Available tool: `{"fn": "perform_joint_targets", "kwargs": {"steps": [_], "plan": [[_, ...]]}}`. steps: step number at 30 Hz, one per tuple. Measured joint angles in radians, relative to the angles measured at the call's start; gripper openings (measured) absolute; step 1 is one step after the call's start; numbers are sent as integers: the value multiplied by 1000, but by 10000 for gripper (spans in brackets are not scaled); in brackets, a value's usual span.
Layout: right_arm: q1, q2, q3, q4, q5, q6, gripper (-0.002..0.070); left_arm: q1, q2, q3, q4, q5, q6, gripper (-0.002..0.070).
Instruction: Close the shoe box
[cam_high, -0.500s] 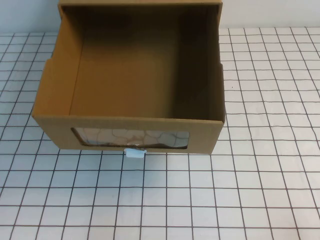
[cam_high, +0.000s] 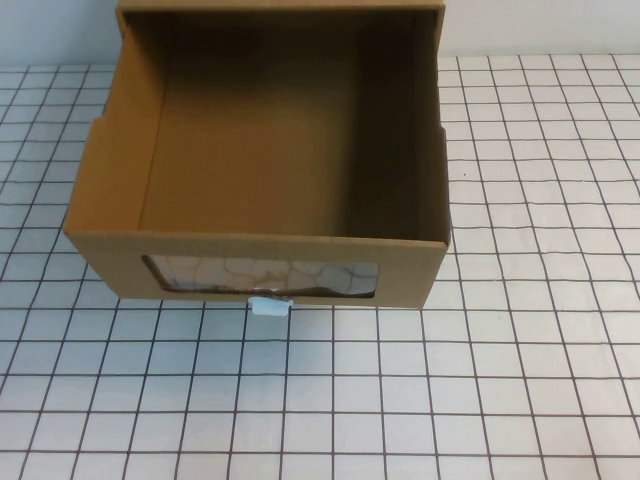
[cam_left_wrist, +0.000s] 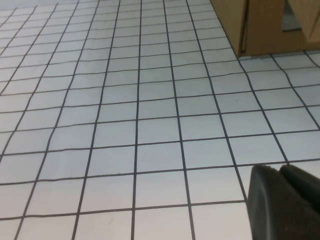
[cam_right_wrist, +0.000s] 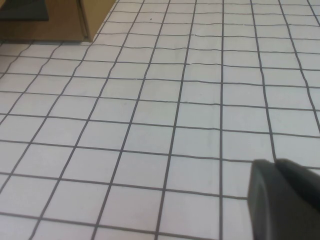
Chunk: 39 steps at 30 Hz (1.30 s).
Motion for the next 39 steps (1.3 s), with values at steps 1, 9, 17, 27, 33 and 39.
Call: {"fn": "perform_joint_targets", "kwargs": {"steps": [1,9,17,27,33,39], "plan": [[0,0,0,0,0,0,-16,0,0,0,0,0,0,-2],[0,0,0,0,0,0,-16,0,0,0,4,0,0,-2],[0,0,0,1,-43,0,-16,0,0,0,11,-2,0,-2],[0,0,0,4,-238,0,-16,0,0,0,9,-195,-2,-2],[0,0,0,11,-615,0,-16,0,0,1,0,-695,-47,-2],[0,0,0,16,-989,0,-16,0,-1,1,0,-1181,-54,-2]]}}
